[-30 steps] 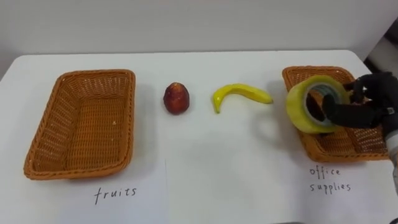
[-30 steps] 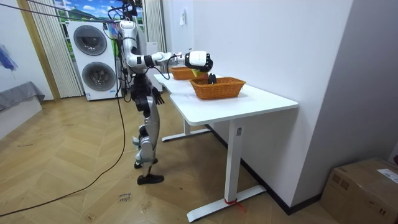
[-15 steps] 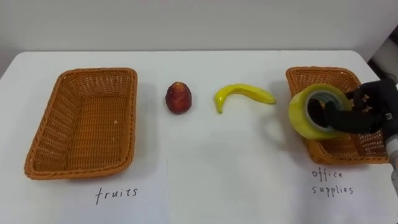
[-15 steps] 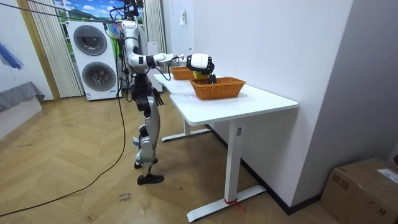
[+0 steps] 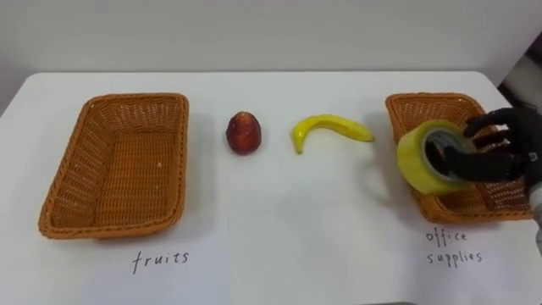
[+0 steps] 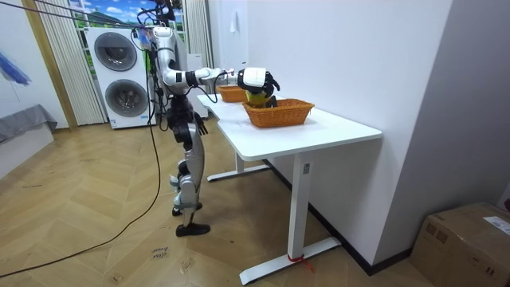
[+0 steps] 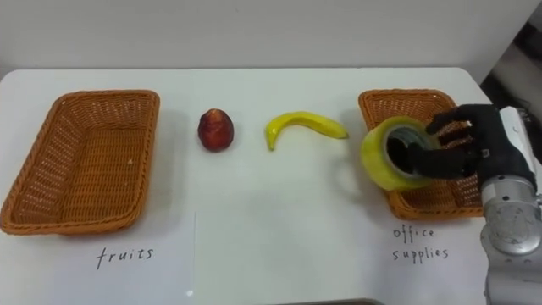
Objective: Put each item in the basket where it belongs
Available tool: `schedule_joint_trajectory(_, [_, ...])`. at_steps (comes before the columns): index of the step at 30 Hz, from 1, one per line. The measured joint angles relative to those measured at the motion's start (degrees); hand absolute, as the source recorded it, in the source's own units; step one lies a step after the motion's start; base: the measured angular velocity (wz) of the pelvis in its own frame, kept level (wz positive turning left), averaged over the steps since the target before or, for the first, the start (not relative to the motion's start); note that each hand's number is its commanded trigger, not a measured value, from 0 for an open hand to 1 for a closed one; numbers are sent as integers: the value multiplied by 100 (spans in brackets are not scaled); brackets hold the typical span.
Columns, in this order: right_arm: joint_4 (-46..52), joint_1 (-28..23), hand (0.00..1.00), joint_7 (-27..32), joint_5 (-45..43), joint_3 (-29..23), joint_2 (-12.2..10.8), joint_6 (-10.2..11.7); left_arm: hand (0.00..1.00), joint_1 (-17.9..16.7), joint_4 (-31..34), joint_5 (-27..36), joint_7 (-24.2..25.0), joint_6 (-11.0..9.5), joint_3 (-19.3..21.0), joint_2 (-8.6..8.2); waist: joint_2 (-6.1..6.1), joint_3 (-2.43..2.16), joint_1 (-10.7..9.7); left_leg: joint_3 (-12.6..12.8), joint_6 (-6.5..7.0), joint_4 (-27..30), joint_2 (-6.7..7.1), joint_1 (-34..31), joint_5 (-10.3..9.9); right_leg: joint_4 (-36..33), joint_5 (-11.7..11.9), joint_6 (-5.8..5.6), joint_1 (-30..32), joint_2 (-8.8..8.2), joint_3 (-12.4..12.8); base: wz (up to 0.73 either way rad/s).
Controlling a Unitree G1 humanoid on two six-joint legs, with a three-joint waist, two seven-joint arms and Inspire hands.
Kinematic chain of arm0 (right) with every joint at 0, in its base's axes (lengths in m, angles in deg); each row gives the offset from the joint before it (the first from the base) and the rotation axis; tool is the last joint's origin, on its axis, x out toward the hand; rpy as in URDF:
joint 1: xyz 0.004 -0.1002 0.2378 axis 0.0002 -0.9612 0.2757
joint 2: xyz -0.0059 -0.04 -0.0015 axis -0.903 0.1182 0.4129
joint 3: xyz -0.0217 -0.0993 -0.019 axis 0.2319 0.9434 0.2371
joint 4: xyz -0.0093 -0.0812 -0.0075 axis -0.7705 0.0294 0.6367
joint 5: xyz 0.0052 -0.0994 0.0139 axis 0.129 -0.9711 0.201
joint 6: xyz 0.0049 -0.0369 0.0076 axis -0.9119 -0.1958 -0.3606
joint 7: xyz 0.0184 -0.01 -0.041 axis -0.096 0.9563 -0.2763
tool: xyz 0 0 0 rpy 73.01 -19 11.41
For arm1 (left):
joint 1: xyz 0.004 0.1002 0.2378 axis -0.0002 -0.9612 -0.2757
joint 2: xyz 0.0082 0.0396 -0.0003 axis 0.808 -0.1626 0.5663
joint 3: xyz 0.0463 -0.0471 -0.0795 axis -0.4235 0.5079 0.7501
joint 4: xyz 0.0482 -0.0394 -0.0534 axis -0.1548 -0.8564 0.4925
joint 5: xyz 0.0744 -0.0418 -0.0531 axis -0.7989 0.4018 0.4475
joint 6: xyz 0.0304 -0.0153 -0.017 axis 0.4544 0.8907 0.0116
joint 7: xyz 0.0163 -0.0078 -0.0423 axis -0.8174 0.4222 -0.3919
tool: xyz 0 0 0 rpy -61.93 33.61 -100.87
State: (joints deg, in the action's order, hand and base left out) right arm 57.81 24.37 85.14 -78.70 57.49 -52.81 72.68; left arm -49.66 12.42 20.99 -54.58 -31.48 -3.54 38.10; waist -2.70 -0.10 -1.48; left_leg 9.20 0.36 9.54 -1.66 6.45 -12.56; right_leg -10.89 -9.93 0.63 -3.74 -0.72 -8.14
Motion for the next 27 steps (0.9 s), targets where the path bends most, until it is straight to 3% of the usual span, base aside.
schedule_joint_trajectory(10, [-1,-1,0,82,-427,-100,2,0,0,33,3,-16,-20,0,28,1,1,-6,-145,37,-1,0,1,11,2,4,0,0,10,-1,55,-1])
schedule_joint_trajectory(27, [64,-2,0,46,-675,-100,3,-4,0,22,13,2,31,0,104,30,-26,-1,-150,149,1,-12,-5,1,1,-78,-2,-1,89,14,182,-3])
